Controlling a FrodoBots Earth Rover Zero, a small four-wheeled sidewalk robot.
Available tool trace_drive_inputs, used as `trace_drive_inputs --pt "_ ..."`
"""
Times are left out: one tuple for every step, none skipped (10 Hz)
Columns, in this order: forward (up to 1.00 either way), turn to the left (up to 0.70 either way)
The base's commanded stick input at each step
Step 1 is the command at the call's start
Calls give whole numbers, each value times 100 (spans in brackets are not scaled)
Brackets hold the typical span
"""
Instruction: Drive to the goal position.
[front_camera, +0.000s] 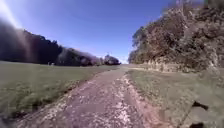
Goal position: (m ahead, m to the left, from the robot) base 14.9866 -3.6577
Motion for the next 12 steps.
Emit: trace_drive_inputs --pt "100 0" --pt "100 0" --pt "100 0" --pt "100 0" --pt "100 0" --pt "100 0" --pt "100 0" --pt "100 0" --pt "100 0" --pt "100 0" --pt "100 0" --pt "100 -1"
